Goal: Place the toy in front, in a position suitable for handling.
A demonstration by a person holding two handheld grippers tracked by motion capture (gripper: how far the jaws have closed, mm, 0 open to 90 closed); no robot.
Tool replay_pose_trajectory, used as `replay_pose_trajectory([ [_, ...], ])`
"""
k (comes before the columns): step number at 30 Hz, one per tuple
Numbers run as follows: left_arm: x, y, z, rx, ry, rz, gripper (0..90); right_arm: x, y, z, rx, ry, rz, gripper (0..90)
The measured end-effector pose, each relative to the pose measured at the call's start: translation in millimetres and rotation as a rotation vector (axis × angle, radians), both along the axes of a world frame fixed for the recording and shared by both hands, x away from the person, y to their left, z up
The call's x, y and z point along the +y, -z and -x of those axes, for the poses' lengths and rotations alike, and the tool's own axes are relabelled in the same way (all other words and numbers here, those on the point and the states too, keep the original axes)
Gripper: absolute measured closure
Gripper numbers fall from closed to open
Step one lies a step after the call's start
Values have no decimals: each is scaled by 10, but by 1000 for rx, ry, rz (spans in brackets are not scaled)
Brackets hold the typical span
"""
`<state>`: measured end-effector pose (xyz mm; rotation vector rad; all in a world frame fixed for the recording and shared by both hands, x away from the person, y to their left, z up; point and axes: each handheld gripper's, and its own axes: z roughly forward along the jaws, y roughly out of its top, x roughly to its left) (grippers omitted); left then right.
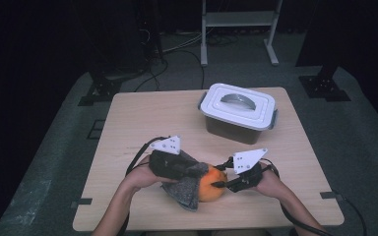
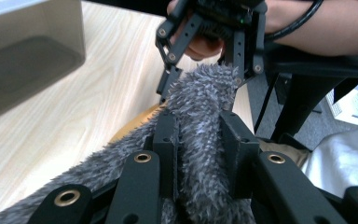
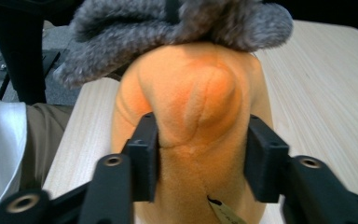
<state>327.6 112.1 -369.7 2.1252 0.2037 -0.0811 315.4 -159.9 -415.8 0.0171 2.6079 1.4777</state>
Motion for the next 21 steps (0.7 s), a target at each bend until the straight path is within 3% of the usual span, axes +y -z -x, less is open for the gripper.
replay_pose_trajectory([
  [1, 1, 19, 1, 2, -6, -8, 702, -4, 6, -8, 13, 12, -1, 419],
  [3, 6, 45, 7, 6, -18, -19, 703, -24, 21, -14, 87, 51, -16, 322],
  [5, 19, 53, 23, 5, -10, -25, 703, -53, 31, -1, 115, 76, -7, 282],
  [10, 17, 72, 39, 25, 14, -12, 702, -111, 78, 13, 158, 95, -1, 303],
  [12, -15, 62, 53, 25, 22, -10, 701, -75, 89, 27, 137, 75, 16, 389],
  [15, -37, 12, 52, 13, 25, -12, 701, -46, 72, 72, 58, 40, 34, 512],
  [21, -175, -71, 80, -13, 56, -8, 699, 42, 80, 169, -9, -21, 42, 547],
])
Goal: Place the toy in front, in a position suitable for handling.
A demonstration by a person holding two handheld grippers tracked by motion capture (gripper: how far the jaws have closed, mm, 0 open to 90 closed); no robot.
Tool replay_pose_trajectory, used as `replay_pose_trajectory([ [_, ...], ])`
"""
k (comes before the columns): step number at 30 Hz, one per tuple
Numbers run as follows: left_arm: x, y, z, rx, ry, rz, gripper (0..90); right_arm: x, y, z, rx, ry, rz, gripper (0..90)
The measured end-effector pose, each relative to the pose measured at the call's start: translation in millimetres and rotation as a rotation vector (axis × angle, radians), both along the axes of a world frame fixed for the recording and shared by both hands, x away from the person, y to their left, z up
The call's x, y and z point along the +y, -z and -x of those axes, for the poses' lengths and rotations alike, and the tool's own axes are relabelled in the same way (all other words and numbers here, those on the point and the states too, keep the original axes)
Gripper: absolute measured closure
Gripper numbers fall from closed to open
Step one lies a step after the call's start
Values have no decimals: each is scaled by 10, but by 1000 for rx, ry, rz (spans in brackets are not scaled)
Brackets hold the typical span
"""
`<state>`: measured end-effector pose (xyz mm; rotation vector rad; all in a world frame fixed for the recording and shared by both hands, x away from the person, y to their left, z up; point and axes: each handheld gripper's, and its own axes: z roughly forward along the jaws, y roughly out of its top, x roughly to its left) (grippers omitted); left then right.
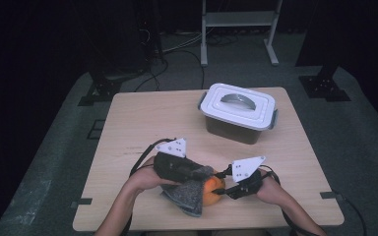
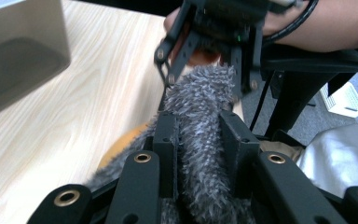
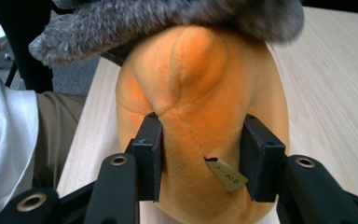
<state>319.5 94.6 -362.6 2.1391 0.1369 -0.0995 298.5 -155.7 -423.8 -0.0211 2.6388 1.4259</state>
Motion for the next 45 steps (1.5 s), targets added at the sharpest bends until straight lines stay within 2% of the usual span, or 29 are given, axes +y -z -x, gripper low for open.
replay_pose_trajectory([
  [2, -34, 13, 2, -2, 0, -12, 699, 10, -3, 9, -11, -3, 5, 549],
  [7, 7, 64, -36, 1, -23, -28, 696, -97, 39, -29, 7, 4, -9, 576],
  [18, 333, 163, -86, 36, -98, -13, 691, -275, 78, -116, 38, 23, -30, 565],
  [21, 312, 172, -87, 34, -105, -14, 691, -278, 69, -158, 92, 66, -42, 477],
  [24, 258, 187, -94, 36, -98, -19, 691, -226, 16, -148, 140, 96, -19, 334],
  [26, 225, 188, -97, 38, -92, -10, 691, -206, -17, -111, 140, 93, -13, 278],
  [30, 132, 189, -87, 49, -65, 5, 691, -157, -84, -10, 138, 89, -57, 230],
  [33, 58, 179, -78, 44, -54, 3, 691, -83, -123, 43, 112, 89, -47, 243],
  [34, 51, 174, -79, 40, -50, -4, 691, -60, -124, 51, 98, 98, -25, 275],
  [36, 67, 166, -82, 41, -51, 3, 691, -85, -120, 39, 87, 84, -16, 407],
  [38, 100, 168, -90, 47, -52, 11, 691, -142, -102, 12, 72, 77, -15, 476],
  [42, 185, 204, -92, 59, -66, 18, 685, -259, -68, -63, 78, 88, -17, 509],
  [45, 244, 265, -99, 66, -85, -3, 683, -339, -51, -115, 93, 112, -25, 520],
])
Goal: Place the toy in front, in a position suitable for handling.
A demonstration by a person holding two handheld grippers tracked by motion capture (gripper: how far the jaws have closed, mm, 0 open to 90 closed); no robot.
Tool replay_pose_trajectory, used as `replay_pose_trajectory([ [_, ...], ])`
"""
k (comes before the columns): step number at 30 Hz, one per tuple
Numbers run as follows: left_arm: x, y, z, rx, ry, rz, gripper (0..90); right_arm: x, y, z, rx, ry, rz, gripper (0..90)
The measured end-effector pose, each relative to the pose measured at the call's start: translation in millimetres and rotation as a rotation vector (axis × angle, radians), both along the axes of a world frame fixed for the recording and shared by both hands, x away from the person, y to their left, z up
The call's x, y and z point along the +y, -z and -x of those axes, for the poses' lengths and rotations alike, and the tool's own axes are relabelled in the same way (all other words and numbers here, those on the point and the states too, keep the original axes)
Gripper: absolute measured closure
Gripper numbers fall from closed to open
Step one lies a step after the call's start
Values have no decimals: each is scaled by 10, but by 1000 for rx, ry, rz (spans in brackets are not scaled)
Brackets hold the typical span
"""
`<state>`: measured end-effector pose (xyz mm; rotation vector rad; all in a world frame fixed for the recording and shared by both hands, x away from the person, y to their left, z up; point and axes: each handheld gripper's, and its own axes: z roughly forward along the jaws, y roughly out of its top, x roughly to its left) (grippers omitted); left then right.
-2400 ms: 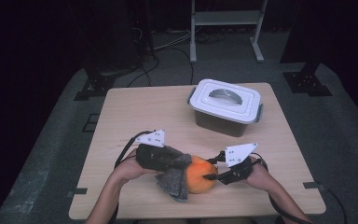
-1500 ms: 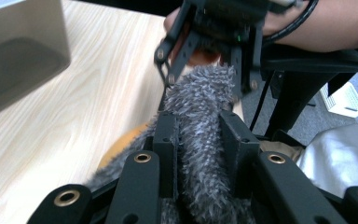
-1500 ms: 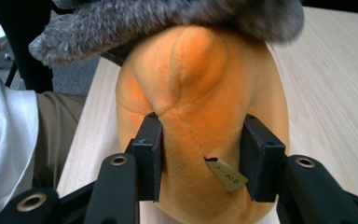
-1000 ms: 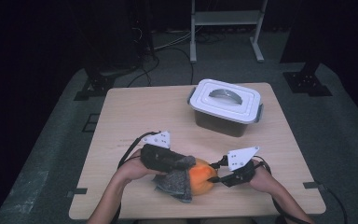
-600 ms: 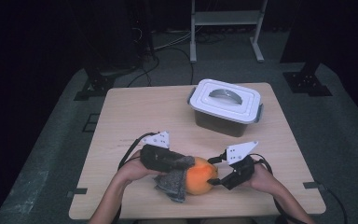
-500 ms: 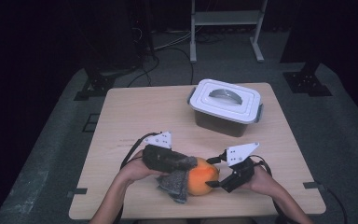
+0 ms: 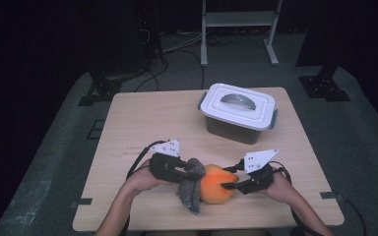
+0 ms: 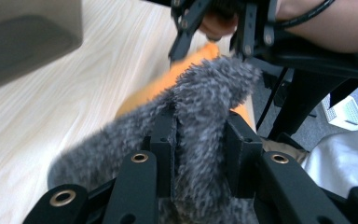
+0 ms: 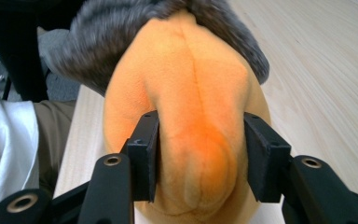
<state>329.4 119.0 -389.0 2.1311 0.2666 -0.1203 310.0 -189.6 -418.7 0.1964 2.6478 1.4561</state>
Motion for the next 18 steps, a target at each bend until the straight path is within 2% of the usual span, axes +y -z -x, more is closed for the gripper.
replay_pose_trajectory([
  [2, 8, 26, -4, 4, -3, -4, 683, -28, 5, -17, 5, 9, -7, 524],
  [3, 11, 52, -9, 15, 0, 16, 683, -56, 13, -34, 25, 15, -28, 533],
  [5, -1, 67, -14, 22, 6, 44, 684, -40, 12, -25, 24, 12, -36, 537],
  [10, 30, 9, -26, 20, 8, 62, 698, 3, -23, -41, 31, 2, -72, 558],
  [13, 94, -53, -24, 11, -5, 79, 699, 87, -37, -70, 21, -9, -75, 562],
  [15, 153, -89, -21, 1, -19, 85, 698, 168, -31, -88, 26, -15, -84, 561],
  [18, 203, -84, -12, -3, -28, 68, 698, 247, 7, -114, 36, -23, -80, 560],
])
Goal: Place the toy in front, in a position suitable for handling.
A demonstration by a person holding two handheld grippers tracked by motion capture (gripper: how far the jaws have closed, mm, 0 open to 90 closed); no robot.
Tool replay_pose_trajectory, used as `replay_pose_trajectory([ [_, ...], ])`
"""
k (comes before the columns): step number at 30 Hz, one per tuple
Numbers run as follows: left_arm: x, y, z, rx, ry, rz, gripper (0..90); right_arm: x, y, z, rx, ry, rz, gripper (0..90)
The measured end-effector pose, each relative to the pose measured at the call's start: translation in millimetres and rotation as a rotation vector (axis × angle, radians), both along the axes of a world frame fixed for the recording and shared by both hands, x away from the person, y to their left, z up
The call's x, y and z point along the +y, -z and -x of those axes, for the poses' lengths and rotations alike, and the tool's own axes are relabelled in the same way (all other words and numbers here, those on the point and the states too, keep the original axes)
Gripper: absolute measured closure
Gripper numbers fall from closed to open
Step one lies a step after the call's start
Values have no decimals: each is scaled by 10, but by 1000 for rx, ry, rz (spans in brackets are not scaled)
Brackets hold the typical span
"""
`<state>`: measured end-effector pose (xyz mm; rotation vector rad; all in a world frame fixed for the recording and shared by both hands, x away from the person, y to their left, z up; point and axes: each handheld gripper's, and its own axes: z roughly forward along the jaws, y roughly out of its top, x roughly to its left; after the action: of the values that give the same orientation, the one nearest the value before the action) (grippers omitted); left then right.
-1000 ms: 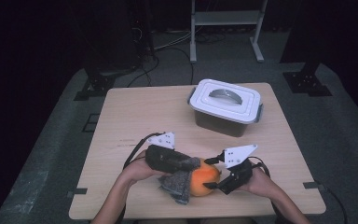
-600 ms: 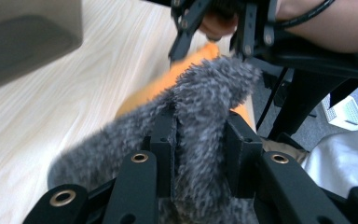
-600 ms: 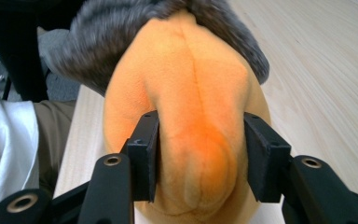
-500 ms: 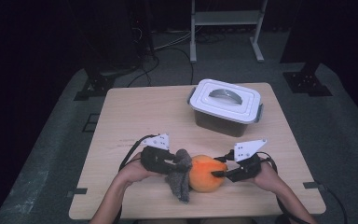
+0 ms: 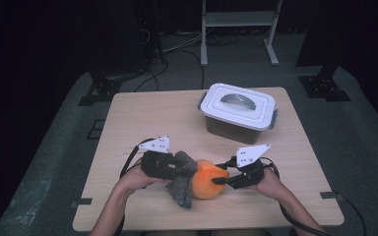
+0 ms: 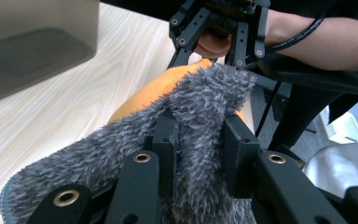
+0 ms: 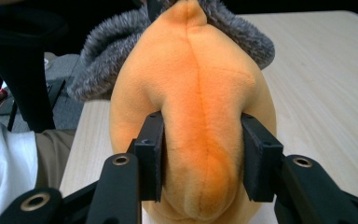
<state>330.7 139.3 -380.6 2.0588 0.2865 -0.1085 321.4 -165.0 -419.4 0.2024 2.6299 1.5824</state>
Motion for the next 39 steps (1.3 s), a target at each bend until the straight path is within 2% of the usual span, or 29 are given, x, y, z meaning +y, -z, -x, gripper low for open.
replay_pose_trajectory([
  [3, 11, 50, -6, 11, -14, 7, 700, -2, 38, -36, 12, -4, -5, 558],
  [8, -65, 119, -31, 4, -21, -10, 704, -145, 101, -94, 25, 19, 1, 526],
  [12, -131, 154, -85, 16, -33, -3, 705, -237, 97, -102, 80, 70, 9, 404],
  [15, -198, 139, -122, 15, -36, -4, 706, -187, -27, -18, 37, 94, 45, 320],
  [18, -271, 106, -116, 5, -30, -16, 706, -128, -133, 20, 4, 96, 53, 288],
  [20, -286, 100, -114, 0, -24, -19, 706, -117, -163, 22, -1, 96, 47, 288],
  [21, -301, 99, -107, 2, -24, -17, 706, -100, -191, 23, 11, 93, 25, 294],
  [23, -310, 104, -96, 0, -19, -19, 706, -82, -187, 26, 12, 89, 28, 314],
  [26, -275, 121, -93, 4, -18, -21, 707, -103, -126, 18, 14, 72, 34, 444],
  [28, -259, 162, -84, 5, -24, -41, 707, -146, -93, 7, 7, 55, 44, 507],
  [30, -255, 209, -81, 18, -30, -42, 706, -194, -77, -4, -2, 49, 56, 526],
  [32, -272, 254, -80, 21, -31, -45, 706, -265, -61, -37, 22, 65, 52, 519],
  [33, -291, 271, -80, 28, -35, -34, 706, -295, -53, -55, 38, 75, 47, 496],
  [35, -329, 275, -82, 26, -29, -36, 706, -321, -57, -81, 91, 98, 35, 389],
  [39, -376, 248, -79, 30, -23, -35, 706, -268, -143, -19, 108, 116, 42, 277],
])
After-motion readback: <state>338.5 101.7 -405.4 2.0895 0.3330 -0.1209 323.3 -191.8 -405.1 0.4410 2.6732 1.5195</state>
